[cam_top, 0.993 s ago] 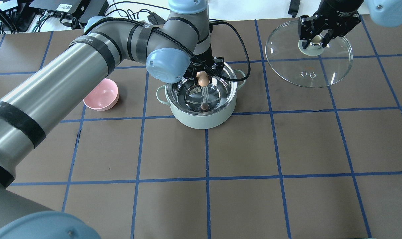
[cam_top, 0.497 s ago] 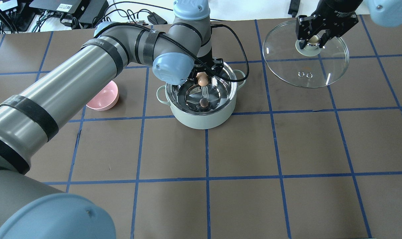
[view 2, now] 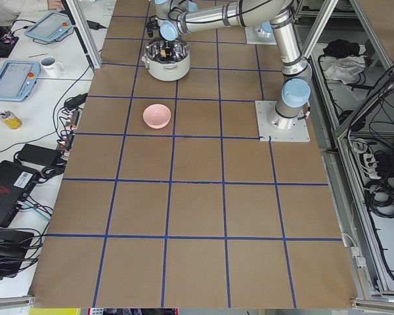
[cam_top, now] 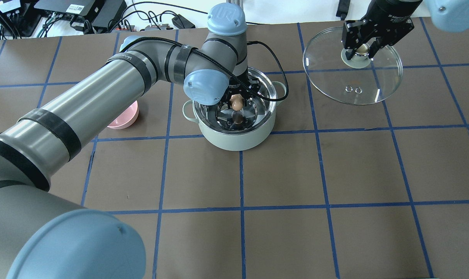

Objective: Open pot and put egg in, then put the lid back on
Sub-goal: 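Lower the egg into the pot and open the left gripper, then raise the left gripper away from the pot while the right gripper brings the lid back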

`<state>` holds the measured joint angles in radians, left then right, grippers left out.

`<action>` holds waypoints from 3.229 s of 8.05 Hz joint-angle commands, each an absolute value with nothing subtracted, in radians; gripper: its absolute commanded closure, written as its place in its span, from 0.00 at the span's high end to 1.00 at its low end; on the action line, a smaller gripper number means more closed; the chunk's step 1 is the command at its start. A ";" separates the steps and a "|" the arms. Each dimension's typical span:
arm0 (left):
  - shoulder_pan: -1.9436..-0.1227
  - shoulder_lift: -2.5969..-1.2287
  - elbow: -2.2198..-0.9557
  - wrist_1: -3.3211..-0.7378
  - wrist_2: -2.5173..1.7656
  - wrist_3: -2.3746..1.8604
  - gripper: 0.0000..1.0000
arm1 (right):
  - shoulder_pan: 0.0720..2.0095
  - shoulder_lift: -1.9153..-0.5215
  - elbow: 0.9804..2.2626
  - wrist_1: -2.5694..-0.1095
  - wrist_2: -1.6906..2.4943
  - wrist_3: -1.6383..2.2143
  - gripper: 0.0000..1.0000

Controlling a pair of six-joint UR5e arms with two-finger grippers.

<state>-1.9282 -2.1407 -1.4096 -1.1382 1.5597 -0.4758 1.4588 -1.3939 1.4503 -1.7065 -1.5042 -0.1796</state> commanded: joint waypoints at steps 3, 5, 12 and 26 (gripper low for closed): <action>-1.928 -2.160 -1.414 -1.138 1.559 -0.460 0.00 | 1.460 -1.391 1.457 -1.709 -1.503 -0.184 0.00; -1.928 -2.169 -1.416 -1.135 1.559 -0.453 0.00 | 1.460 -1.391 1.457 -1.709 -1.503 -0.183 0.00; -1.928 -2.169 -1.416 -1.129 1.560 -0.439 0.42 | 1.460 -1.396 1.457 -1.706 -1.508 -0.207 0.00; -1.628 -1.781 -1.414 -1.365 1.614 -0.292 1.00 | 1.630 -1.373 1.447 -1.718 -1.506 -0.161 0.00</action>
